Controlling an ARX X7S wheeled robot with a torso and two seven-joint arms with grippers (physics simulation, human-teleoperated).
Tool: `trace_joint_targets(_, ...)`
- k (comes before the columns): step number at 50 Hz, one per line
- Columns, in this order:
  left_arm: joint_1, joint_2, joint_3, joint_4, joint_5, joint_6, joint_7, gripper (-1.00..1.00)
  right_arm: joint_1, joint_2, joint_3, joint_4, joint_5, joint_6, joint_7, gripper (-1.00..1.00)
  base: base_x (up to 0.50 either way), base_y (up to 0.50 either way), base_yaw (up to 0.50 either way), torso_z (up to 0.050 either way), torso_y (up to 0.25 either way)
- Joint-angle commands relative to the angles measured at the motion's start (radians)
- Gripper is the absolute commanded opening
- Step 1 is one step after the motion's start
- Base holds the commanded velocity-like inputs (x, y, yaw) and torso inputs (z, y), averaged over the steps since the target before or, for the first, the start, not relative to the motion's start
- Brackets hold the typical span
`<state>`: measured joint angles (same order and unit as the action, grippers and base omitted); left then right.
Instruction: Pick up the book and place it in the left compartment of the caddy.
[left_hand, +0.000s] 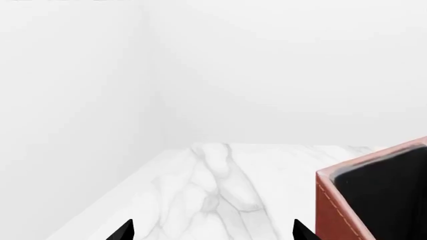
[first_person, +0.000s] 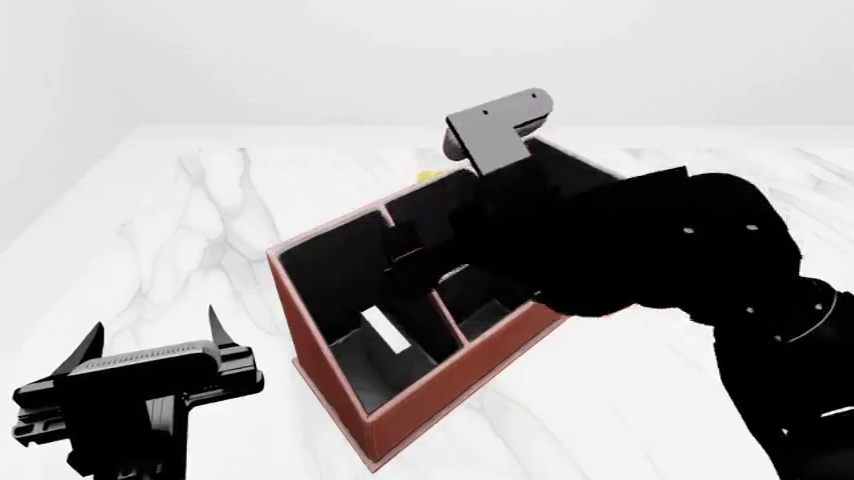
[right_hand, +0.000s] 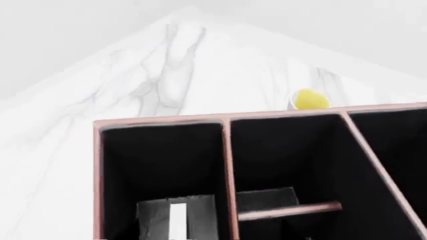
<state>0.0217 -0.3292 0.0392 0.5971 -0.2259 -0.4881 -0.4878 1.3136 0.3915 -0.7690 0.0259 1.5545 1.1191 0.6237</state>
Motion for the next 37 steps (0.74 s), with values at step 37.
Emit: trace_joint_targets(37,-0.008,-0.012,0.021,0.008,-0.003,-0.007,-0.014,1.0,-0.787,0.324,0.068,-0.579,-0.811,-0.768,0.076,1.0,0.0,0.0,0.0,0.0,0.0)
